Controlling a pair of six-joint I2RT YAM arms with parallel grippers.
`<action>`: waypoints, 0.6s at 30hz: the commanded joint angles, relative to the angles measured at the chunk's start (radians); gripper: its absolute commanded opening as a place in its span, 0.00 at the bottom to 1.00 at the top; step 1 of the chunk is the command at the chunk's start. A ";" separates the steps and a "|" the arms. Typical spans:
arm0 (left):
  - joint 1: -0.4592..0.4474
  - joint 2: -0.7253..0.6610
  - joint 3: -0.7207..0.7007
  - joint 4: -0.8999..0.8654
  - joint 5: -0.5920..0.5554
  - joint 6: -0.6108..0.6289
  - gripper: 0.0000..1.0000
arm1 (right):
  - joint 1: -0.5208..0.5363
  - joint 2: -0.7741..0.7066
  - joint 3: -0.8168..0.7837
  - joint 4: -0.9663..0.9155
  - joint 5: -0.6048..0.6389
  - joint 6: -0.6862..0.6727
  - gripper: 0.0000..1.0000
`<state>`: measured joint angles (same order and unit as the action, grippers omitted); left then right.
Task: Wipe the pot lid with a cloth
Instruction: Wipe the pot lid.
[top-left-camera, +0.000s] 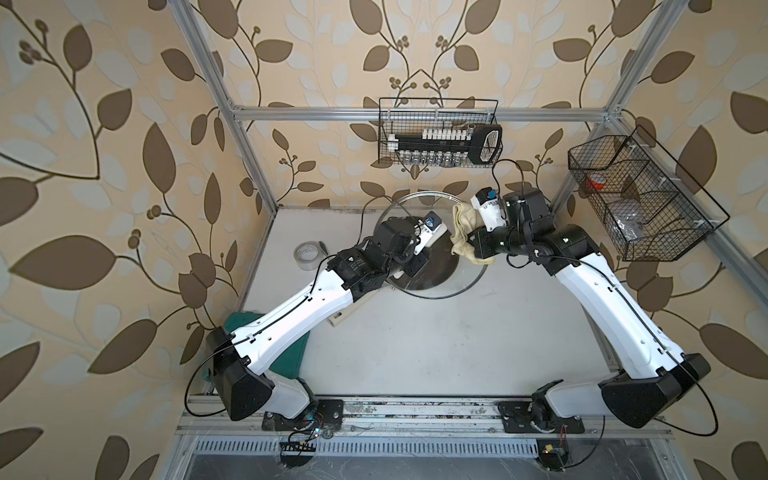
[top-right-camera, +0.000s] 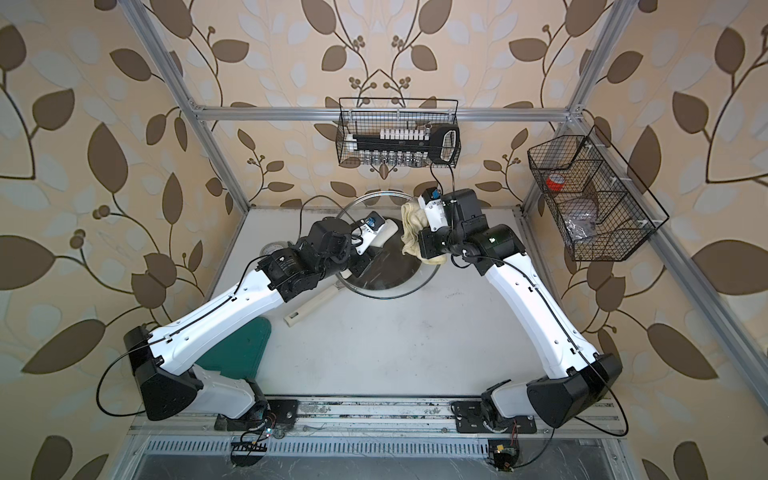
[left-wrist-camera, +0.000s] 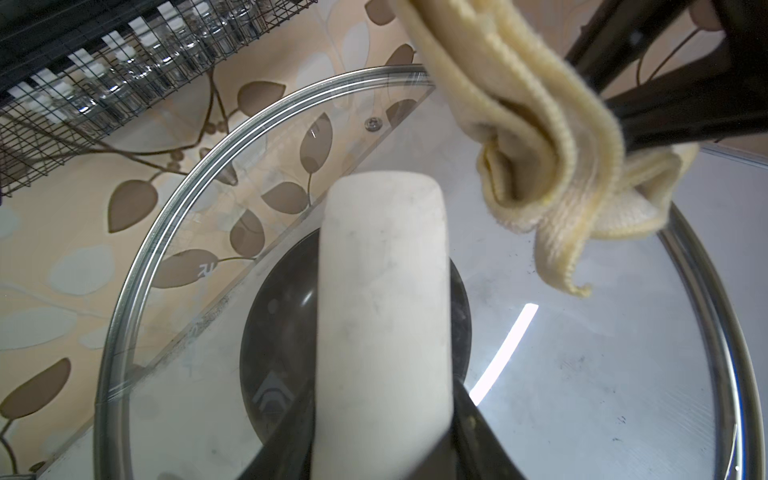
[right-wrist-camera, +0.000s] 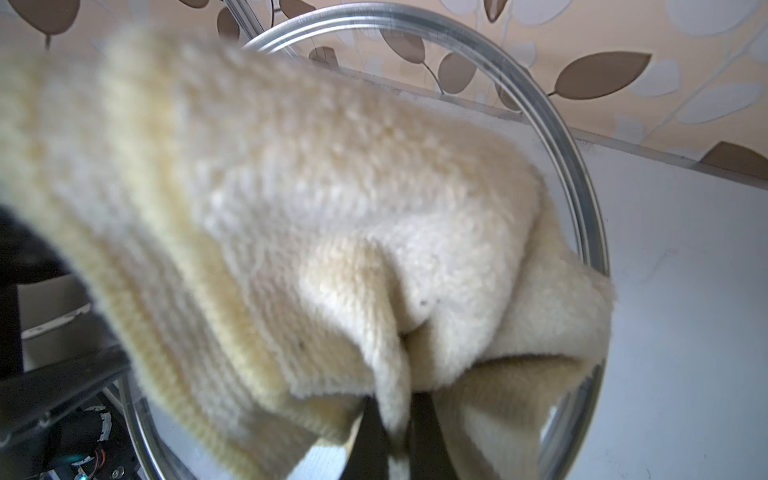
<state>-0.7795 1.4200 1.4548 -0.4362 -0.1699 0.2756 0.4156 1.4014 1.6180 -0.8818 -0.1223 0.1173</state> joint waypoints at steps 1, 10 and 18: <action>-0.003 -0.087 0.080 0.316 -0.093 -0.043 0.00 | 0.016 -0.008 0.007 -0.064 -0.007 -0.030 0.00; -0.005 -0.051 0.121 0.312 -0.123 -0.160 0.00 | 0.137 -0.008 -0.013 -0.088 -0.049 -0.031 0.00; -0.004 -0.029 0.138 0.312 -0.146 -0.220 0.00 | 0.262 0.053 0.025 -0.057 -0.068 0.007 0.00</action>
<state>-0.7792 1.4380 1.4776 -0.4160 -0.2642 0.0994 0.6621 1.4303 1.6188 -0.9443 -0.1669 0.0994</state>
